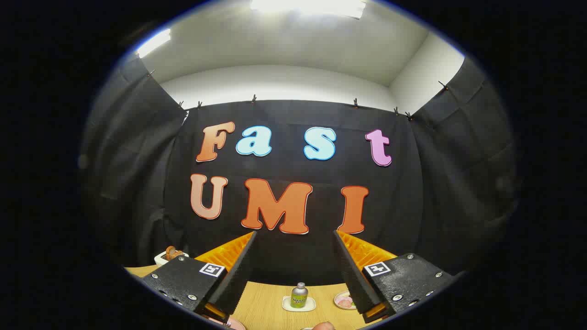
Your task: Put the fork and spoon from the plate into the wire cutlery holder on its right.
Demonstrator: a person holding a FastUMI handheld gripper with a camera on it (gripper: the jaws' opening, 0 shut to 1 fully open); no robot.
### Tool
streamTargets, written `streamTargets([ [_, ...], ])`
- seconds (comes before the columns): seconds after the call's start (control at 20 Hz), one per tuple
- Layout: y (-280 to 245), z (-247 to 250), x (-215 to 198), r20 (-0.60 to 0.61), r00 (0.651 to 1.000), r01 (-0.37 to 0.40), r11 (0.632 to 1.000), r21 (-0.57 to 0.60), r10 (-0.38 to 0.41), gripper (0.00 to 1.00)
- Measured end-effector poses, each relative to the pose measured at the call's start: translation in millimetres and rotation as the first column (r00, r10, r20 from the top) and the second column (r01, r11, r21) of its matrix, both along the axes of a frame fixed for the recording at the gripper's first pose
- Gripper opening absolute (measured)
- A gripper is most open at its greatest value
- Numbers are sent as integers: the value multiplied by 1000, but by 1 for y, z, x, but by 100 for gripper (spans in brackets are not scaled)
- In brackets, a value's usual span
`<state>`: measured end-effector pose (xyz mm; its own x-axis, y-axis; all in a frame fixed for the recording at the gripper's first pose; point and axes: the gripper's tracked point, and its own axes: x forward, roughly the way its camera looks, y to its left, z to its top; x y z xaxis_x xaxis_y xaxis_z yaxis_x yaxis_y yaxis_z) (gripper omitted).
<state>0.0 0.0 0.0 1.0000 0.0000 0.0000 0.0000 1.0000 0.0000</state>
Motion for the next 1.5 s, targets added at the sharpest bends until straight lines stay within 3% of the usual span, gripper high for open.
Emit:
streamTargets([
  [0.8,3,0,-2,3,1000,-12,1000,4,12,95],
  [1.5,89,-66,-4,-116,979,-168,986,22,169,95],
])
